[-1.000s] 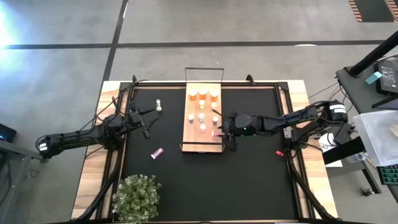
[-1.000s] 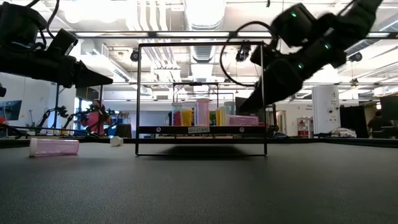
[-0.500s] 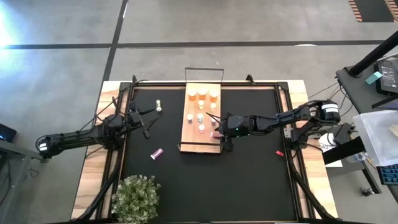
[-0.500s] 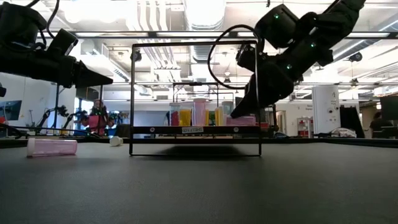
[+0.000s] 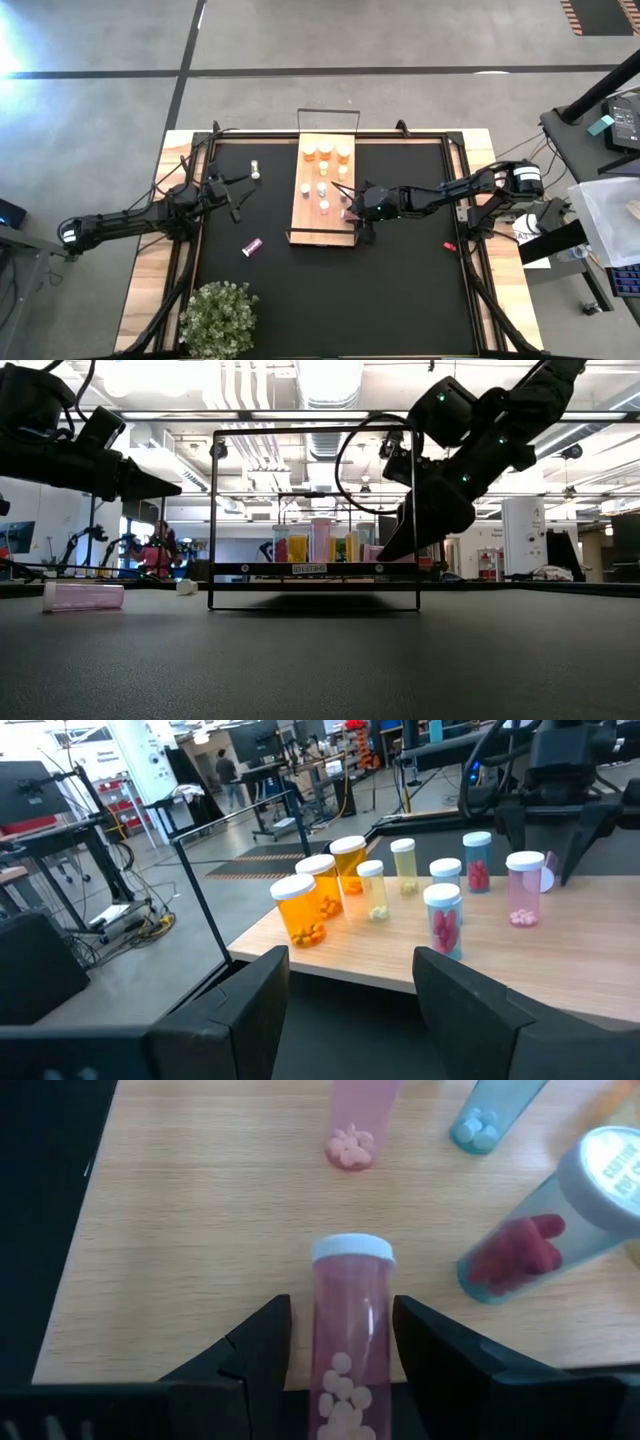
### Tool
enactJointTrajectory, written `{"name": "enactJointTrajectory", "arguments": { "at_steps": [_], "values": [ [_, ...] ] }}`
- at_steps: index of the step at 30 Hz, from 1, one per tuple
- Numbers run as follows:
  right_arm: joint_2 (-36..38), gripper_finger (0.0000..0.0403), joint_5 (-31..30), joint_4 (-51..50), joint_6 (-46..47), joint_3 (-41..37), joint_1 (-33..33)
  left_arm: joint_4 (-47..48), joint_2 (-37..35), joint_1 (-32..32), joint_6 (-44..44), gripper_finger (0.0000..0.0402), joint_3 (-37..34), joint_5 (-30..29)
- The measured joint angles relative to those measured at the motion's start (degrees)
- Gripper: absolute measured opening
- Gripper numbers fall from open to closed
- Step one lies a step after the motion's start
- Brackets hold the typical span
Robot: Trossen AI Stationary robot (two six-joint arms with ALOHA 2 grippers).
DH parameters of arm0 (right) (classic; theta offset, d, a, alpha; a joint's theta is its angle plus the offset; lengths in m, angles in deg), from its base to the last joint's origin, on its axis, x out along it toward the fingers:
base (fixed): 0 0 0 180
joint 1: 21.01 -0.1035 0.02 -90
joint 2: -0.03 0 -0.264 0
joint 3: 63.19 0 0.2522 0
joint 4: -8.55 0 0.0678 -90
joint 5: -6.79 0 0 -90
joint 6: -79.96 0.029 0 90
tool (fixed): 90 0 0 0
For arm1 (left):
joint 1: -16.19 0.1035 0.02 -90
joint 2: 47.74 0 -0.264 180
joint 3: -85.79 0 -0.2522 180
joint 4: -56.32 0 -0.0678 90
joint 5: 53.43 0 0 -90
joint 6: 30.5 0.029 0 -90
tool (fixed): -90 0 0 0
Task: Pick and place medicine bottles onto shelf by color
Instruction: Put the bottom pink medicine bottle on the shelf aligned with the other pink medicine bottle
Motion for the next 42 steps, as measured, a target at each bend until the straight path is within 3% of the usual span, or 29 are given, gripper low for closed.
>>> {"name": "enactJointTrajectory", "arguments": {
  "at_steps": [19, 31, 35, 42],
  "values": [
    [1.5, 0.0111, 0.47, -0.53, -0.58, 0.31, 0.0, 0.0, 0.02, -0.01, 0.01, 0.0199, 0.0, 0.0],
    [16.47, 0.0111, 0.34, -3.09, -0.29, -1.54, -0.84, 0.0, -0.02, -0.01, 0.02, 0.0199, 0.0, 0.0],
    [20.94, 0.0106, 0.47, 7.92, -0.49, -7.72, -1.44, 0.0, 0.0, 0.0, 0.0, 0.0199, 0.0, -0.02],
    [20.09, 0.0108, 0.57, 44.76, -0.36, -22.79, -1.4, 0.0, 0.0, -0.02, 0.02, 0.0199, 0.0, 0.0]
  ]
}}
